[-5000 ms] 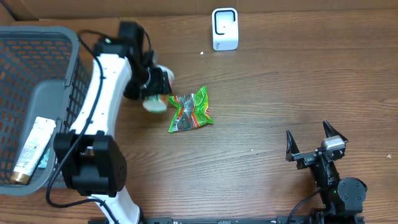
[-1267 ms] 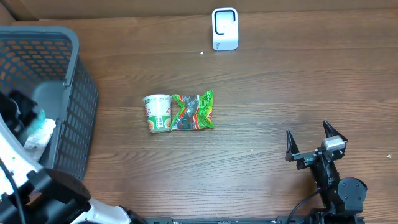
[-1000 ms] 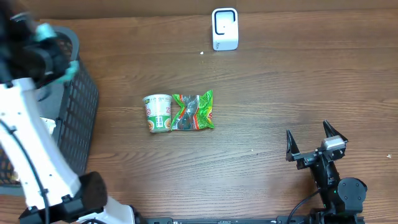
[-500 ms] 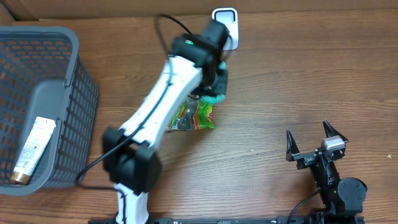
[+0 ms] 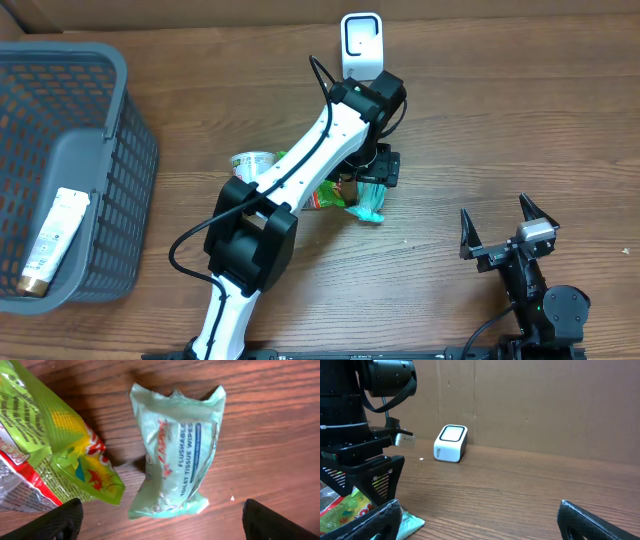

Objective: Scan the item barcode
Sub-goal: 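Carry the green wipes pack out and place it right of the snack bag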

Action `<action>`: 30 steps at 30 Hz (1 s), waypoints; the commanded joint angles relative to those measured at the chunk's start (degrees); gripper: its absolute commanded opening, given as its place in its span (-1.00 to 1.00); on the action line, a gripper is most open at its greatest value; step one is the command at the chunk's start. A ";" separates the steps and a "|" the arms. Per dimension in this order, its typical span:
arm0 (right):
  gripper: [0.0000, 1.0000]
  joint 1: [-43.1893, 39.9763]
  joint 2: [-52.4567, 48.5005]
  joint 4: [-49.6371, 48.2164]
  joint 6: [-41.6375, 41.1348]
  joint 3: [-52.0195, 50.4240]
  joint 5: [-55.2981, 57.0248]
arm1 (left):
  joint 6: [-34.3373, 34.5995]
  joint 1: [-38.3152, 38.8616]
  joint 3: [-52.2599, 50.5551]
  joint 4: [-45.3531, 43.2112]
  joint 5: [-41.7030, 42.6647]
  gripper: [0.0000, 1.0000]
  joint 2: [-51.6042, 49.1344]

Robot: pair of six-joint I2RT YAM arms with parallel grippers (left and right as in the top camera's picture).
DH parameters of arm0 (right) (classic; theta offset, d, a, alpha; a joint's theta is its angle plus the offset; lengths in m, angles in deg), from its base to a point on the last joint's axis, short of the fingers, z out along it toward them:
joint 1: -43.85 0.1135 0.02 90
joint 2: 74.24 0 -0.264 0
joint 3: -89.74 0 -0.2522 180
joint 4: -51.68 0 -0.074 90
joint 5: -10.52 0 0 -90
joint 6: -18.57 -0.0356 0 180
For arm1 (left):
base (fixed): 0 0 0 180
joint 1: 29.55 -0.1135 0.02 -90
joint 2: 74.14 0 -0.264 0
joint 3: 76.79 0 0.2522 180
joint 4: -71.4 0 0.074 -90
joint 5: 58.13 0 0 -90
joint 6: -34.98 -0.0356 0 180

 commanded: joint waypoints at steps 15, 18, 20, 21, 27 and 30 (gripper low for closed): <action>1.00 0.11 0.46 -0.37 -0.37 -0.61 0.61 | -9.46 -28.94 43.15 21.20 0.02 0.77 12.13; 1.00 0.11 0.46 -0.37 -0.37 -0.61 0.61 | -10.54 -36.74 41.24 21.20 -0.15 0.77 16.09; 1.00 0.11 0.46 -0.37 -0.37 -0.61 0.61 | -10.69 -43.78 37.09 21.20 -1.36 0.75 20.06; 1.00 0.11 0.46 -0.37 -0.37 -0.61 0.61 | -10.69 -46.47 35.30 21.20 -1.90 0.75 21.53; 1.00 0.11 0.46 -0.37 -0.37 -0.61 0.61 | -13.40 -70.53 19.41 21.20 -4.70 0.77 27.61; 1.00 0.11 0.46 -0.37 -0.37 -0.61 0.61 | -13.60 -76.46 13.60 20.59 -4.55 0.77 27.56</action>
